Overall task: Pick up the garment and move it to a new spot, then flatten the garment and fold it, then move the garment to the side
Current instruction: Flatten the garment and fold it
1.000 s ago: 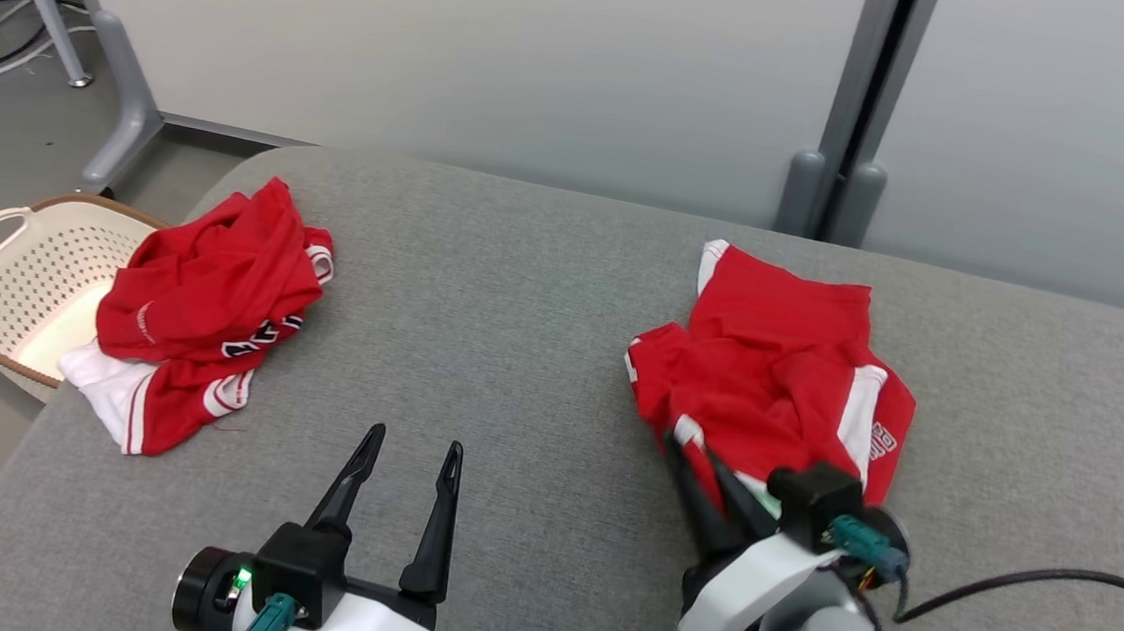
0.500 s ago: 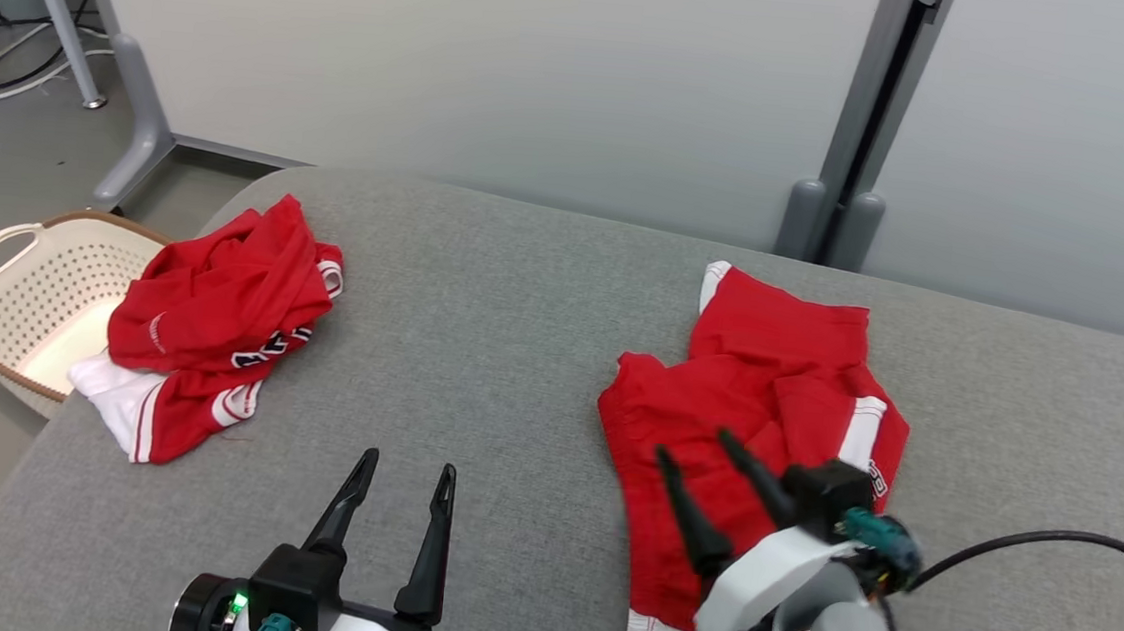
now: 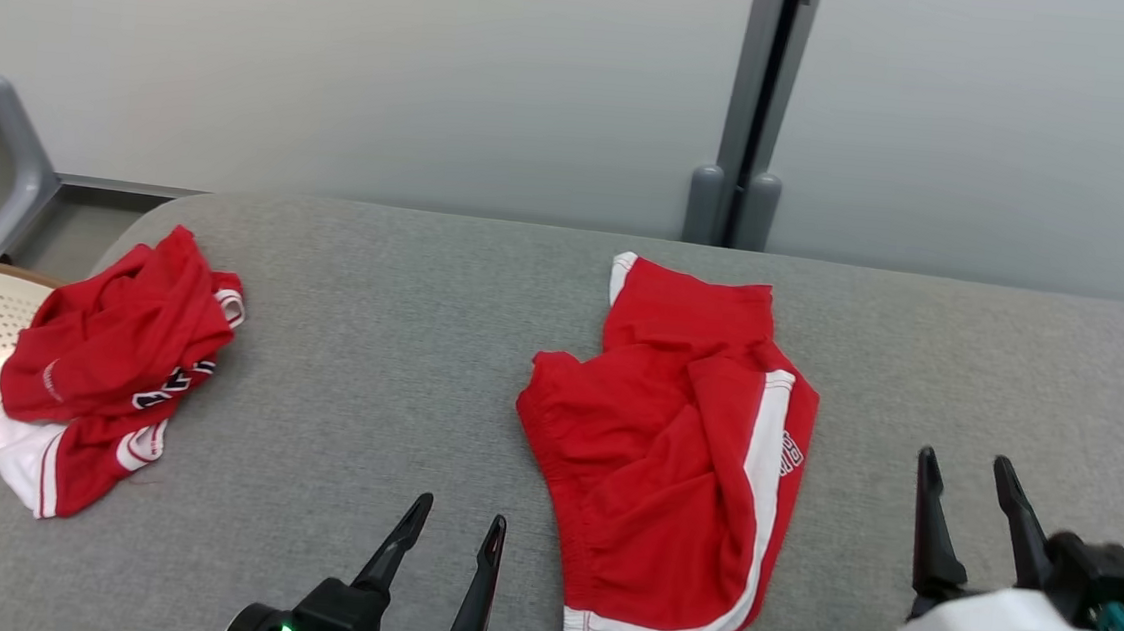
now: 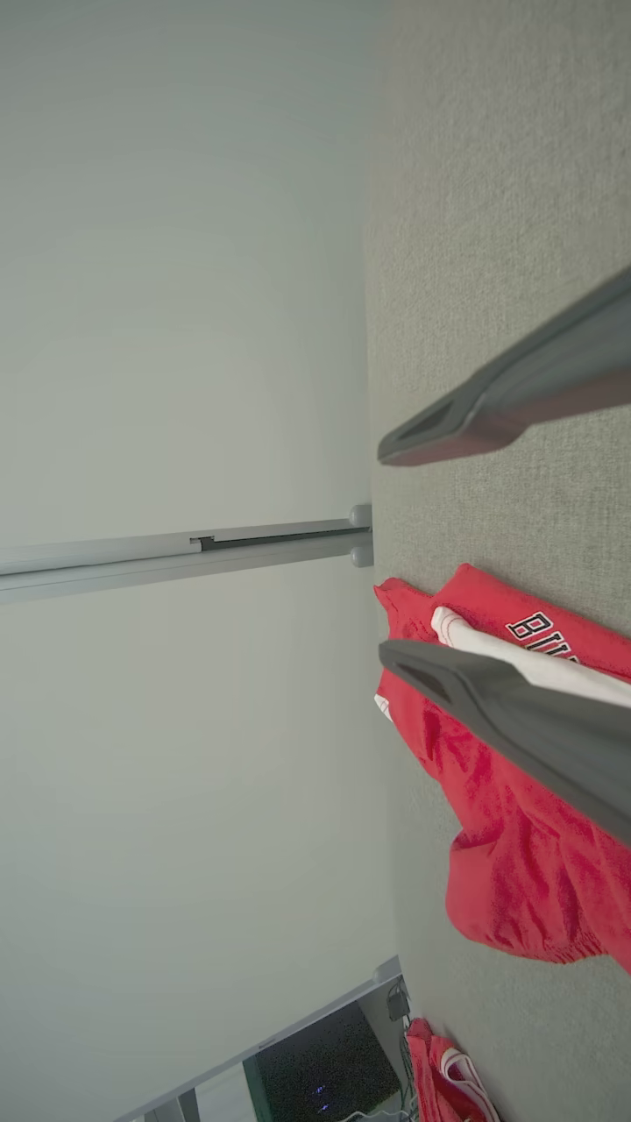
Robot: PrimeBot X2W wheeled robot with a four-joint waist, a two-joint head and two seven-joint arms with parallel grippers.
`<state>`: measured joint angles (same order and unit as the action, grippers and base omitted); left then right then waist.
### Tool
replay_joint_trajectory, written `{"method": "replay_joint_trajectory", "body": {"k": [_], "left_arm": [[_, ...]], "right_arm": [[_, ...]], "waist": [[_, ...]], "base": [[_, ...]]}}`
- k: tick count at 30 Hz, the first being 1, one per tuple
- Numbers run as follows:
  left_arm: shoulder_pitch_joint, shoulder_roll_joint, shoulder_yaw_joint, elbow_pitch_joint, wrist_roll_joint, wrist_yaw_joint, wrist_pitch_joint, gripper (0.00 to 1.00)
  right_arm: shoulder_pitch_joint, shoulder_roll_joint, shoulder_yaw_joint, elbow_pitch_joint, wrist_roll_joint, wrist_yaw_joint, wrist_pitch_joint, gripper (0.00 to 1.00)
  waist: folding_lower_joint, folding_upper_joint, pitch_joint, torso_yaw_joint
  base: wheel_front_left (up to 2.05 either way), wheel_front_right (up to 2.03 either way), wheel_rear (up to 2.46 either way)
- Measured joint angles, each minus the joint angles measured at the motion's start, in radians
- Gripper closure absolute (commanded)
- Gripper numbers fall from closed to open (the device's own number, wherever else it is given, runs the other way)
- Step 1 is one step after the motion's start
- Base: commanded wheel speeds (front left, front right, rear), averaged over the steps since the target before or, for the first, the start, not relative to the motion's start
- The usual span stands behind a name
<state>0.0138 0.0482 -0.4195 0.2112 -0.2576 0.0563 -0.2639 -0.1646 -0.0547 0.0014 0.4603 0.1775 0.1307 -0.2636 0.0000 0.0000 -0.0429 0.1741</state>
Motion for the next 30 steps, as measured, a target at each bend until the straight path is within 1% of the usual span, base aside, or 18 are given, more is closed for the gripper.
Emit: {"method": "replay_joint_trajectory", "body": {"k": [2, 4, 10, 13, 19, 25, 30], "left_arm": [[0.003, 0.000, -0.008, 0.016, -0.014, -0.012, 0.000, 0.00], [0.004, 0.001, -0.020, 0.036, -0.025, -0.029, 0.000, 0.00], [0.001, 0.000, -0.067, 0.134, -0.047, -0.108, 0.000, 0.00], [-0.008, 0.000, -0.095, 0.213, -0.054, -0.136, 0.001, 0.00], [-0.046, 0.000, -0.128, 0.295, -0.102, -0.161, 0.019, 0.00], [-0.098, 0.000, -0.176, 0.365, -0.125, -0.170, 0.026, 0.00], [-0.136, 0.001, -0.194, 0.421, -0.162, -0.170, 0.033, 0.00]], "right_arm": [[0.045, 0.003, -0.018, -0.039, -0.004, 0.000, 0.000, 0.00], [0.067, 0.003, -0.008, -0.056, 0.003, 0.000, 0.000, 0.00], [0.053, 0.005, -0.006, -0.090, 0.016, 0.000, 0.000, 0.00], [0.045, 0.005, -0.002, -0.091, 0.018, 0.000, 0.000, 0.00], [0.041, 0.005, 0.011, -0.088, 0.025, 0.000, 0.000, 0.00], [0.041, 0.005, 0.022, -0.087, 0.029, 0.000, 0.000, 0.00], [0.032, 0.005, 0.023, -0.094, 0.029, 0.000, 0.000, 0.00]], "waist": [[0.0000, 0.0000, 0.005, -0.017], [0.0000, 0.0000, 0.011, -0.033], [0.0000, 0.0000, 0.026, -0.066], [0.0000, 0.0000, 0.028, -0.075], [0.0000, 0.0000, 0.034, -0.094], [-0.0001, 0.0000, 0.057, -0.126], [-0.0001, 0.0000, 0.076, -0.154]], "base": [[0.00, 0.00, 0.00], [0.00, 0.00, 0.00], [0.00, 0.00, 0.00], [0.00, 0.00, 0.00], [0.00, 0.00, 0.00], [0.00, 0.00, 0.00], [0.00, 0.00, 0.00]]}}
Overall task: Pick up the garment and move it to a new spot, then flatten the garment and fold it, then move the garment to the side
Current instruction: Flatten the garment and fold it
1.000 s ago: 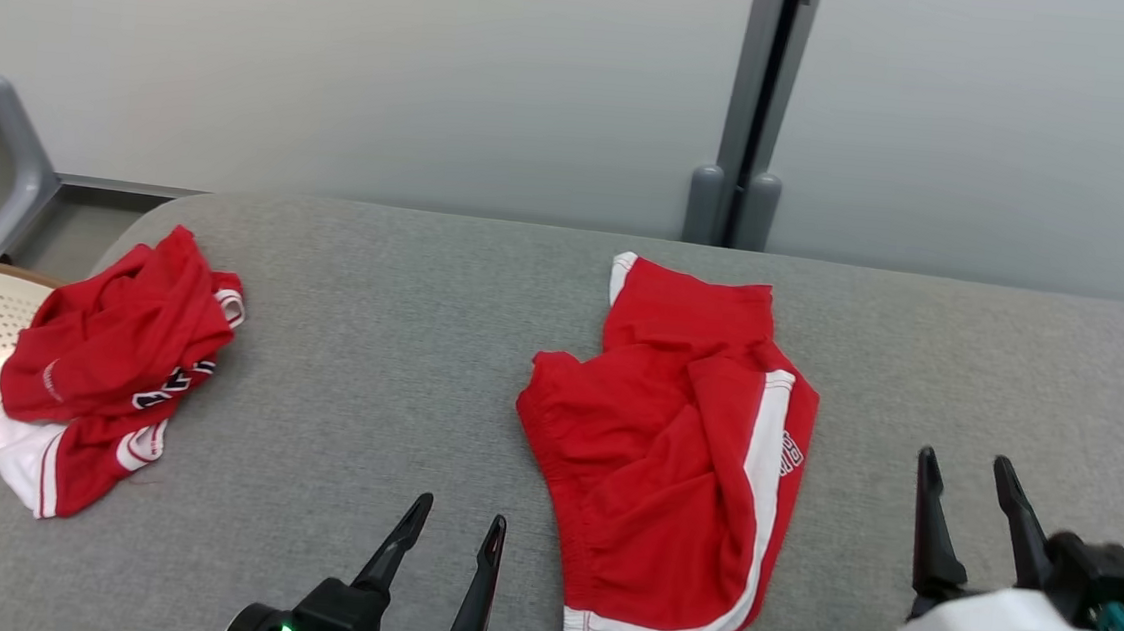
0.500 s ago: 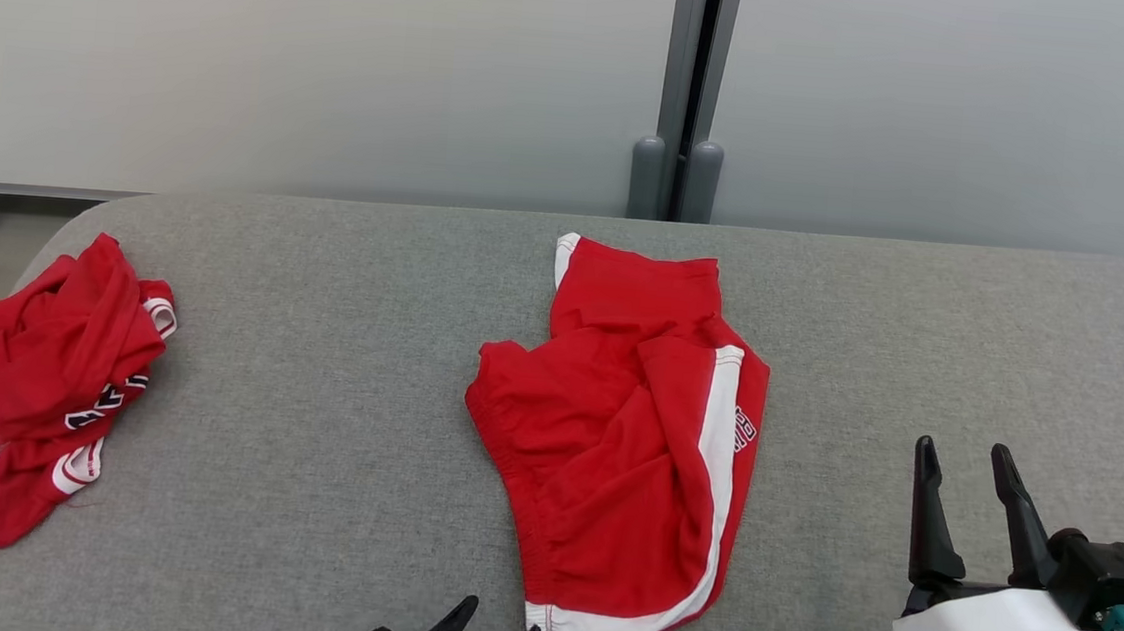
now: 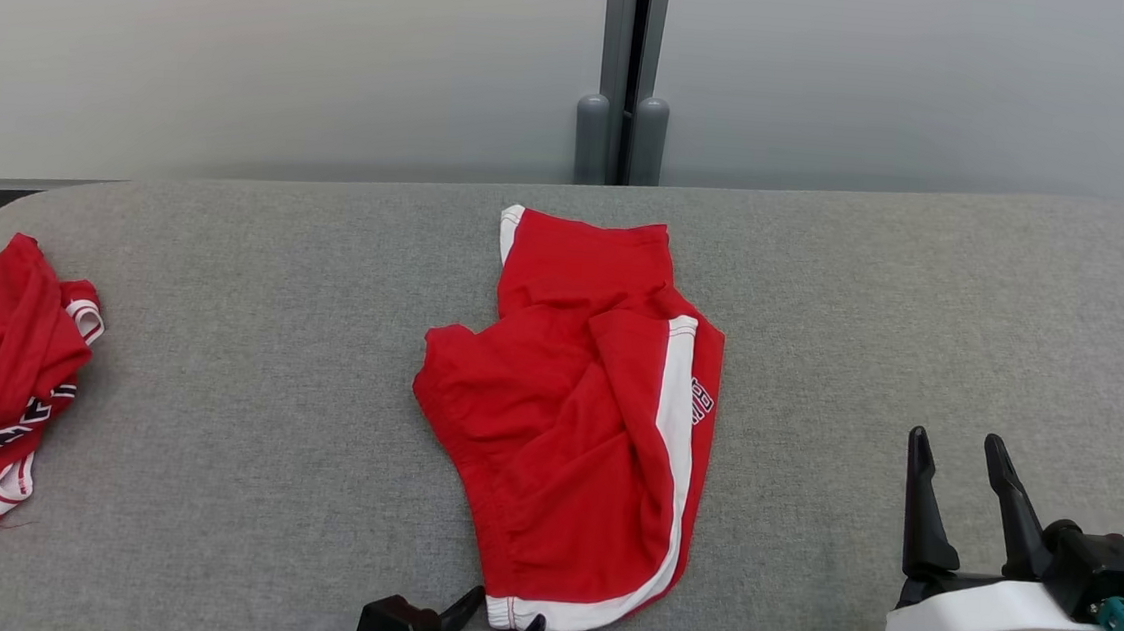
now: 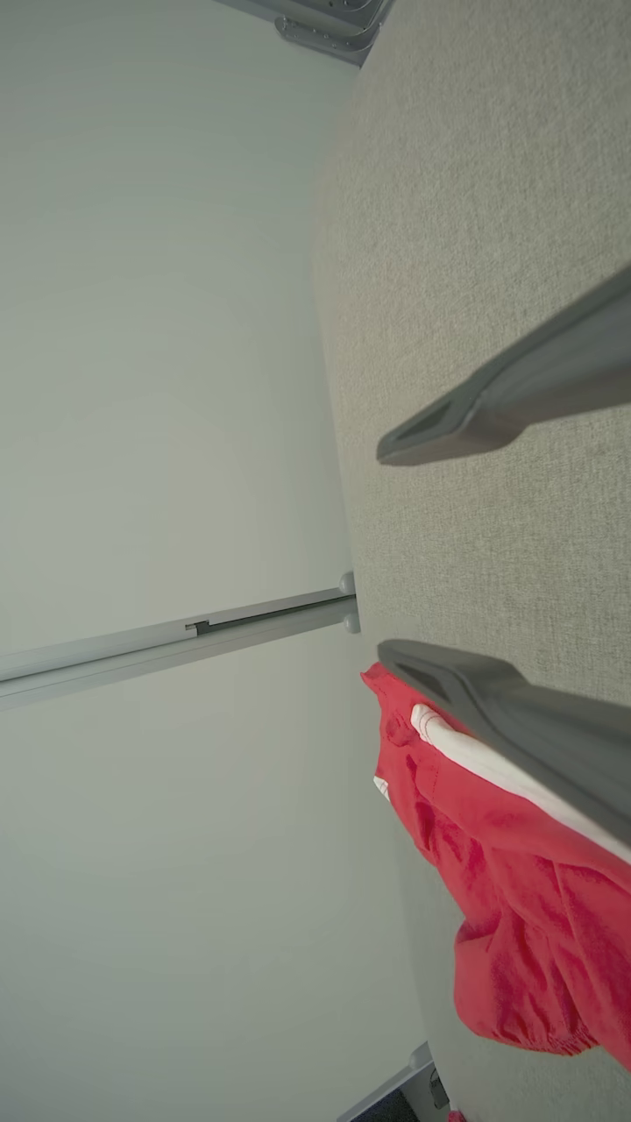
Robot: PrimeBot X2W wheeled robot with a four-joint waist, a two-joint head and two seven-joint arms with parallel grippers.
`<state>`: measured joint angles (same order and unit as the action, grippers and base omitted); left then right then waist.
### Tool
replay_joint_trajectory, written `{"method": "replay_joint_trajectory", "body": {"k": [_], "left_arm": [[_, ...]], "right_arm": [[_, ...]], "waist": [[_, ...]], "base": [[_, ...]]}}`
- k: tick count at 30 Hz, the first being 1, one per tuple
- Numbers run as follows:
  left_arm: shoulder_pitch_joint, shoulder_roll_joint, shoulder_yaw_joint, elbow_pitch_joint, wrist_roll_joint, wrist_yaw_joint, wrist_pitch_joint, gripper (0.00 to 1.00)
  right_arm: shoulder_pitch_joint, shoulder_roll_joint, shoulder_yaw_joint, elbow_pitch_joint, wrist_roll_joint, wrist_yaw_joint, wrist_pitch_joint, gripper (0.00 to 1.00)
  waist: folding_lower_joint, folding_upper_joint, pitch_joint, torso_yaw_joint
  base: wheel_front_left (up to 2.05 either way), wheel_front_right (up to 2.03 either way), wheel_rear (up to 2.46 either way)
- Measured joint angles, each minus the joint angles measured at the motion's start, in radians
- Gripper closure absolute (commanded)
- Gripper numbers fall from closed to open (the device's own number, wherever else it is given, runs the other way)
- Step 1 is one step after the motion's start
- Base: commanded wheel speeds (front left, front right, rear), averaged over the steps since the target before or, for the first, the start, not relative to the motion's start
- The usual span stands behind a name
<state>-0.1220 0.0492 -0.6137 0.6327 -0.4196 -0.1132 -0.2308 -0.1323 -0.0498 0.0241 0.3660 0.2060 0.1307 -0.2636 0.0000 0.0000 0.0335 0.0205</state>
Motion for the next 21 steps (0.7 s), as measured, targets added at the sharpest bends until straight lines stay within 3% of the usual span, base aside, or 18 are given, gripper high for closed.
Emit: {"method": "replay_joint_trajectory", "body": {"k": [1, 2, 3, 4, 5, 13, 21], "left_arm": [[-0.010, -0.001, -0.002, 0.004, -0.010, 0.000, -0.002, 0.05], [-0.017, -0.001, -0.005, 0.006, -0.021, -0.001, -0.006, 0.27], [-0.024, -0.001, -0.007, 0.010, -0.029, -0.002, -0.007, 0.65], [-0.028, -0.001, -0.011, 0.015, -0.035, -0.002, -0.008, 0.91], [-0.030, -0.001, -0.013, 0.021, -0.042, -0.002, -0.009, 1.00], [-0.058, 0.000, -0.013, 0.053, -0.058, -0.005, -0.023, 1.00], [-0.065, 0.012, 0.035, -0.025, -0.036, 0.037, -0.031, 1.00]], "right_arm": [[-0.002, 0.000, 0.000, -0.002, 0.000, 0.000, 0.000, 0.00], [-0.002, 0.000, -0.001, -0.003, 0.000, 0.000, 0.000, 0.00], [-0.002, 0.000, -0.002, -0.002, 0.000, 0.000, 0.000, 0.00], [-0.001, 0.000, -0.003, -0.002, 0.000, 0.000, 0.000, 0.00], [-0.001, 0.000, -0.004, -0.002, -0.001, 0.000, 0.000, 0.00], [-0.002, 0.000, -0.006, 0.002, 0.011, 0.000, 0.000, 0.00], [-0.065, 0.000, 0.078, 0.077, -0.027, 0.000, 0.023, 0.00]], "waist": [[0.0000, 0.0000, 0.004, -0.004], [0.0000, 0.0000, 0.007, -0.007], [0.0000, 0.0000, 0.009, -0.009], [0.0000, 0.0000, 0.010, -0.011], [0.0000, 0.0000, 0.011, -0.012], [0.0000, 0.0000, 0.002, 0.013], [0.0000, 0.0000, -0.004, 0.078]], "base": [[0.00, 0.00, 0.00], [0.00, 0.00, 0.00], [0.00, 0.00, 0.00], [0.00, 0.00, 0.00], [0.00, 0.00, 0.00], [0.00, 0.00, 0.00], [0.00, 0.00, 0.00]]}}
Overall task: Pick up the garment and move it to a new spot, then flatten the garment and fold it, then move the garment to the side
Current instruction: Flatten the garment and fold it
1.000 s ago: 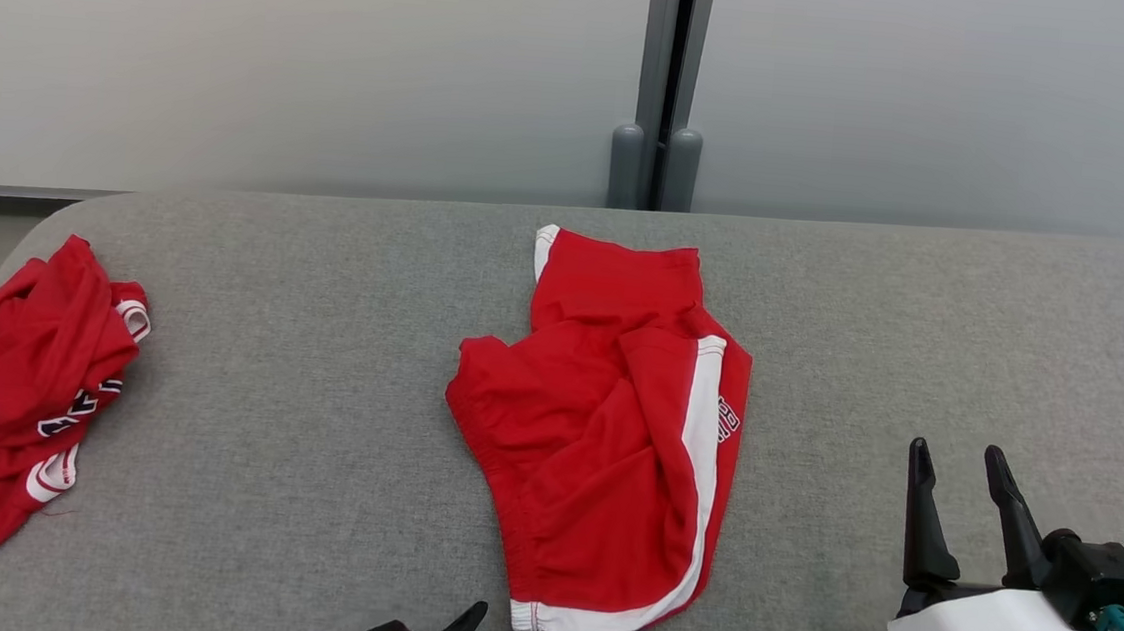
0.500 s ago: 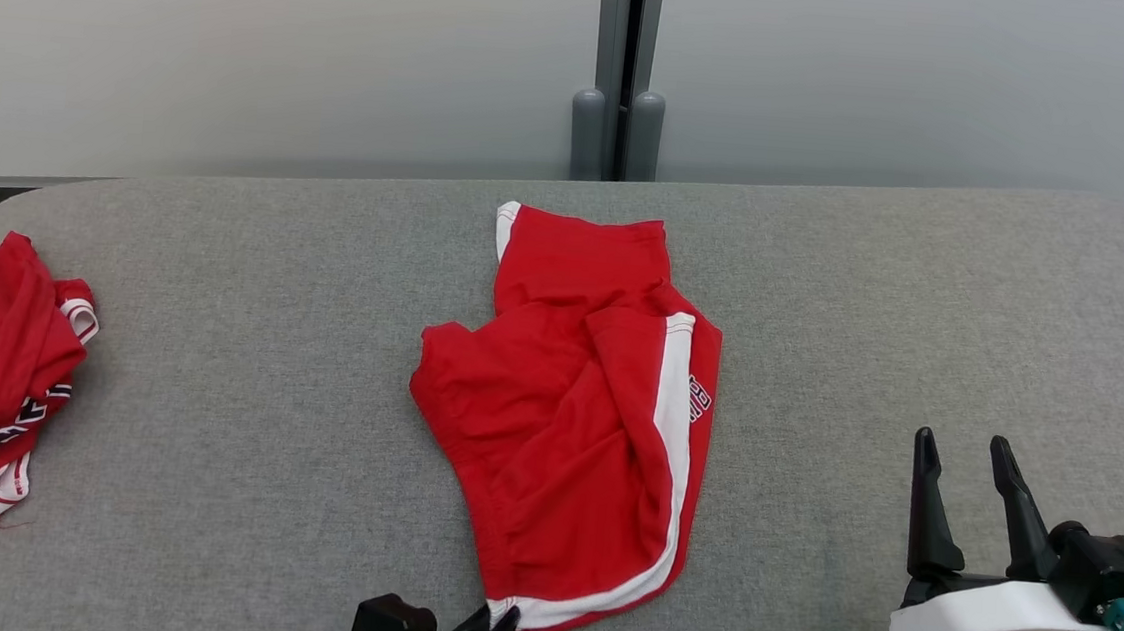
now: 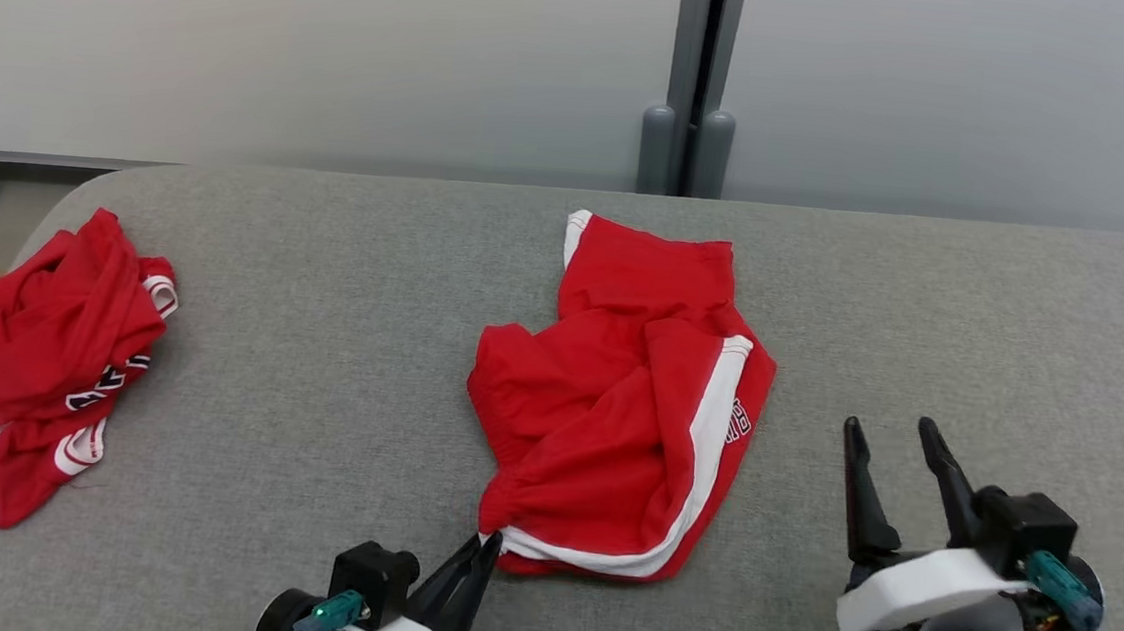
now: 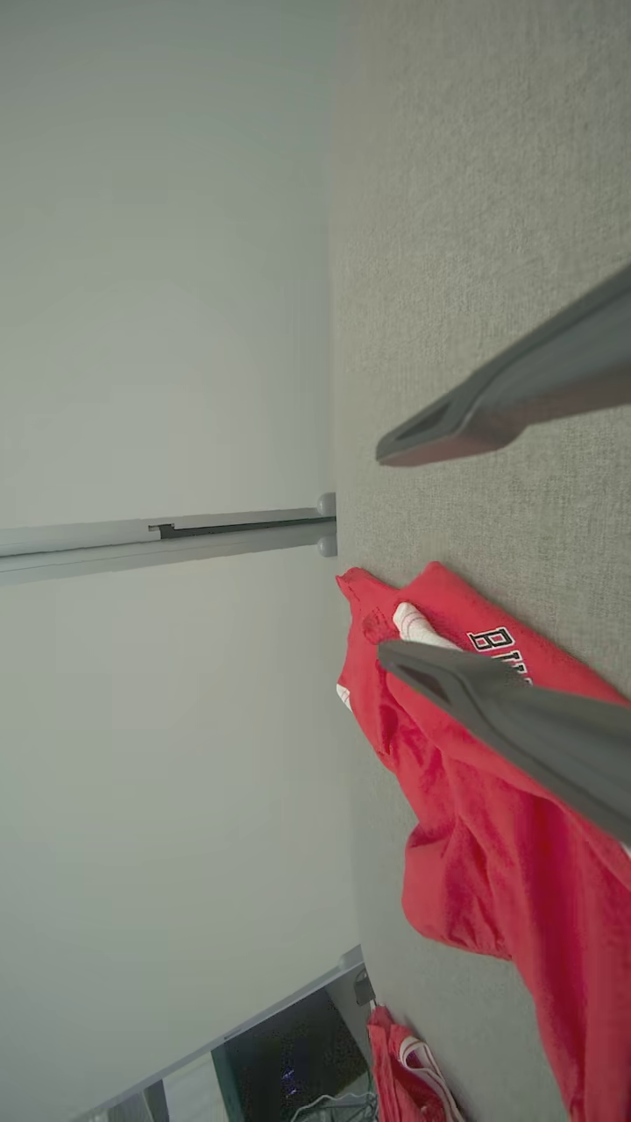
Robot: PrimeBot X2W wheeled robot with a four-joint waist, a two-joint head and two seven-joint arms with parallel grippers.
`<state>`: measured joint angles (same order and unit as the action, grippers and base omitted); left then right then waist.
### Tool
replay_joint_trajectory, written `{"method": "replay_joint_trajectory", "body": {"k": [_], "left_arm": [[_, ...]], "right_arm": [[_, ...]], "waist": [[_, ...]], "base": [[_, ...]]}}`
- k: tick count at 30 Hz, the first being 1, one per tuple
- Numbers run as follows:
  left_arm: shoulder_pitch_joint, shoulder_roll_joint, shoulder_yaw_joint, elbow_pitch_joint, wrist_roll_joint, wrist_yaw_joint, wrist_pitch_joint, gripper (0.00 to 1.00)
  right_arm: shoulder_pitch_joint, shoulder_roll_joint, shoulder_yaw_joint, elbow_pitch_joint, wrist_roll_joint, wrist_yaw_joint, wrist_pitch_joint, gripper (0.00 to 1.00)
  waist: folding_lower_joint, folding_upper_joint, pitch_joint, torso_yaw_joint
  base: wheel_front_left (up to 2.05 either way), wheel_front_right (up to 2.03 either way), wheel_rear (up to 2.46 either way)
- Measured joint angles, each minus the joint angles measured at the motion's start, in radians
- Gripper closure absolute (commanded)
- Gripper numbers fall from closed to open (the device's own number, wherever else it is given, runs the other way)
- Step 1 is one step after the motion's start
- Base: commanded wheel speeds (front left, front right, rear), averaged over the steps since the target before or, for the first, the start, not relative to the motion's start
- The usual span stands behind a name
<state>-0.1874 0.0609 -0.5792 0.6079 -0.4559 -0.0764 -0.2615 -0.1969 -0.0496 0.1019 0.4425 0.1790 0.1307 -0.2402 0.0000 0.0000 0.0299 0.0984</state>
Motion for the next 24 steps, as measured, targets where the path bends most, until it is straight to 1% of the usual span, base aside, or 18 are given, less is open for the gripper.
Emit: {"method": "replay_joint_trajectory", "body": {"k": [2, 3, 5, 10, 12, 16, 24], "left_arm": [[0.002, 0.003, 0.015, -0.031, 0.011, 0.008, 0.000, 1.00], [0.006, 0.004, 0.017, -0.044, 0.016, 0.009, 0.000, 1.00], [0.015, 0.005, 0.018, -0.059, 0.026, 0.008, -0.002, 1.00], [0.015, 0.002, 0.014, -0.085, 0.045, 0.007, -0.002, 1.00], [0.012, 0.000, 0.014, -0.092, 0.051, 0.007, -0.002, 1.00], [-0.004, -0.005, 0.008, -0.101, 0.060, 0.007, -0.002, 1.00], [-0.010, -0.010, 0.003, -0.112, 0.069, 0.007, -0.002, 1.00]], "right_arm": [[-0.037, 0.000, 0.028, 0.036, -0.007, 0.000, 0.029, 0.00], [-0.060, 0.000, 0.041, 0.056, 0.009, 0.000, 0.045, 0.00], [-0.106, 0.000, 0.067, 0.100, 0.064, 0.000, 0.090, 0.00], [-0.226, -0.003, 0.104, 0.223, 0.153, 0.000, 0.192, 0.00], [-0.265, -0.001, 0.105, 0.270, 0.216, 0.000, 0.230, 0.00], [-0.344, -0.006, 0.095, 0.354, 0.275, 0.000, 0.254, 0.00], [-0.421, -0.004, 0.089, 0.474, 0.368, 0.000, 0.261, 0.00]], "waist": [[0.0000, 0.0000, 0.002, 0.019], [0.0000, 0.0000, 0.004, 0.029], [0.0000, 0.0000, 0.011, 0.047], [0.0000, 0.0000, 0.042, 0.086], [0.0000, 0.0000, 0.058, 0.097], [0.0000, 0.0000, 0.085, 0.119], [0.0000, 0.0000, 0.126, 0.139]], "base": [[0.00, 0.00, 0.00], [0.00, 0.00, 0.00], [0.00, 0.00, 0.00], [0.00, 0.00, 0.00], [0.00, 0.00, 0.00], [0.00, 0.00, 0.00], [0.00, 0.00, 0.00]]}}
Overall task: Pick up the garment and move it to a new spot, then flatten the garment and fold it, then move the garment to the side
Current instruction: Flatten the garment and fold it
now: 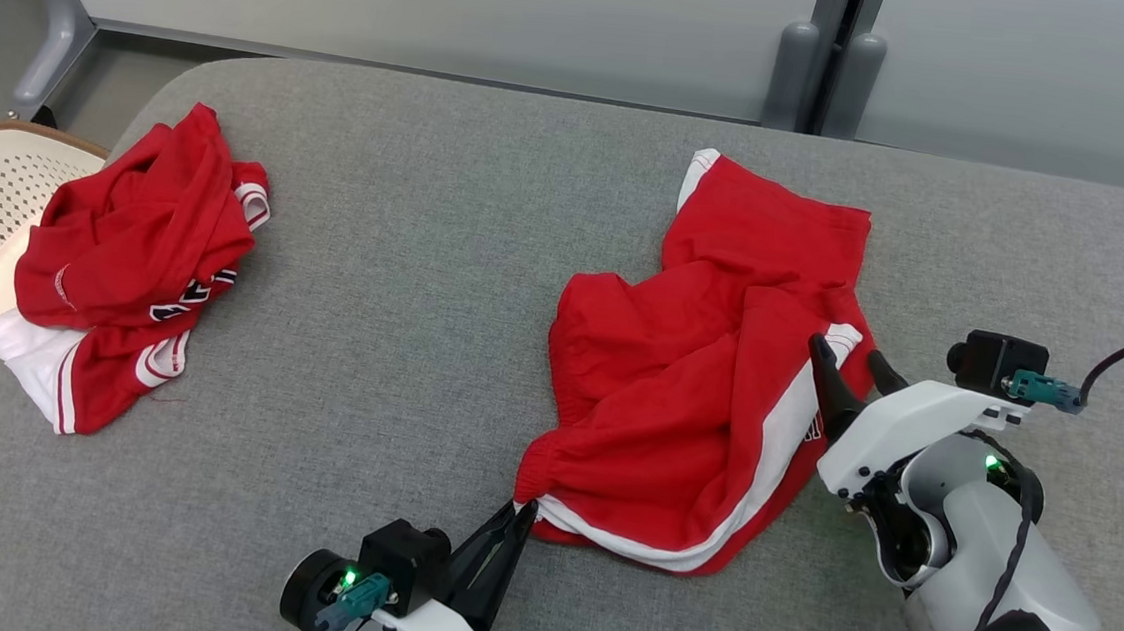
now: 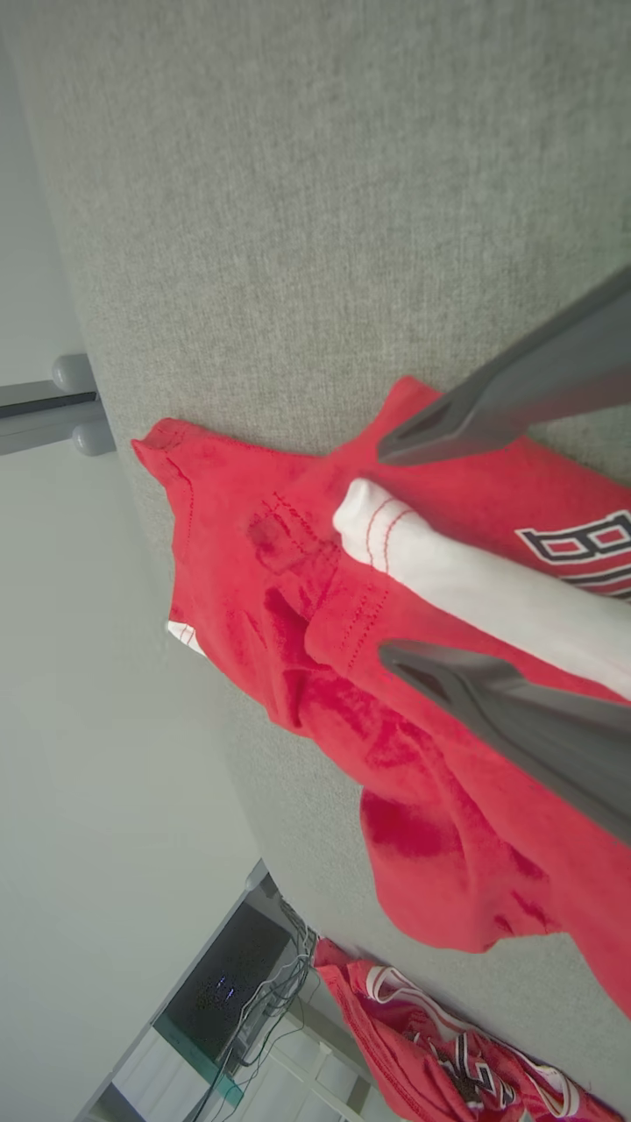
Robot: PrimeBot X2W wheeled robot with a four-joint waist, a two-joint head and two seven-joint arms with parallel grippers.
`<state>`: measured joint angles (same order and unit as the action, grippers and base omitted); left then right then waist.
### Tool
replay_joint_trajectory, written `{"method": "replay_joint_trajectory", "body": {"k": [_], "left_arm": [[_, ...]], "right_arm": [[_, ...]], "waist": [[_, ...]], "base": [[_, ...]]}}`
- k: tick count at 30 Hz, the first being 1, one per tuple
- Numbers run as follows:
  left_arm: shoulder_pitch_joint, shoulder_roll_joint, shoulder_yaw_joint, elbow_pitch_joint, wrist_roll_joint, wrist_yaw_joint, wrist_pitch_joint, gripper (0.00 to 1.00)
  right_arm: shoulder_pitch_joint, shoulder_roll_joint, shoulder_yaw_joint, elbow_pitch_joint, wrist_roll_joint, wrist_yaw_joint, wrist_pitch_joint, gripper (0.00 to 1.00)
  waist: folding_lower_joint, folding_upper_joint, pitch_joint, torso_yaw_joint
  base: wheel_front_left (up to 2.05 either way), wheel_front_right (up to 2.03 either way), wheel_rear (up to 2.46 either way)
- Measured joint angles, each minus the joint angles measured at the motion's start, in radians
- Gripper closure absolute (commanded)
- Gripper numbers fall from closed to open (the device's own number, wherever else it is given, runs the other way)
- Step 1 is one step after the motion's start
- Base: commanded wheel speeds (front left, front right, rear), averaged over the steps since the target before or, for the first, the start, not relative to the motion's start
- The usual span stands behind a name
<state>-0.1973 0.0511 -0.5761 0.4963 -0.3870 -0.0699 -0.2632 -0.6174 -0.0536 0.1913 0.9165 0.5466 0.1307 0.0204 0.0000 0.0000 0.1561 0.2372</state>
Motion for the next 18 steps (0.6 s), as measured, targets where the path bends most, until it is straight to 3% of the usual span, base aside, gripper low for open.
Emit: {"method": "replay_joint_trajectory", "body": {"k": [8, 9, 11, 18], "left_arm": [[-0.016, -0.002, -0.005, -0.003, 0.006, -0.004, 0.000, 1.00], [-0.017, -0.002, -0.006, -0.003, 0.006, -0.004, 0.000, 1.00], [-0.019, -0.002, -0.008, -0.002, 0.007, -0.005, 0.000, 1.00], [-0.031, -0.002, -0.013, -0.002, -0.001, -0.005, 0.000, 1.00]], "right_arm": [[-0.044, 0.000, 0.025, 0.053, 0.067, 0.000, -0.012, 0.00], [-0.047, 0.000, 0.030, 0.059, 0.073, 0.000, -0.013, 0.48], [-0.054, -0.002, 0.039, 0.072, 0.085, 0.000, -0.018, 1.00], [-0.063, -0.020, 0.073, 0.080, 0.123, 0.000, -0.064, 1.00]], "waist": [[0.0000, 0.0000, 0.022, 0.002], [0.0000, 0.0000, 0.023, 0.003], [0.0000, 0.0000, 0.026, 0.004], [0.0000, 0.0000, 0.026, 0.008]], "base": [[0.00, 0.00, 0.00], [0.00, 0.00, 0.00], [0.00, 0.00, 0.00], [0.00, 0.00, 0.00]]}}
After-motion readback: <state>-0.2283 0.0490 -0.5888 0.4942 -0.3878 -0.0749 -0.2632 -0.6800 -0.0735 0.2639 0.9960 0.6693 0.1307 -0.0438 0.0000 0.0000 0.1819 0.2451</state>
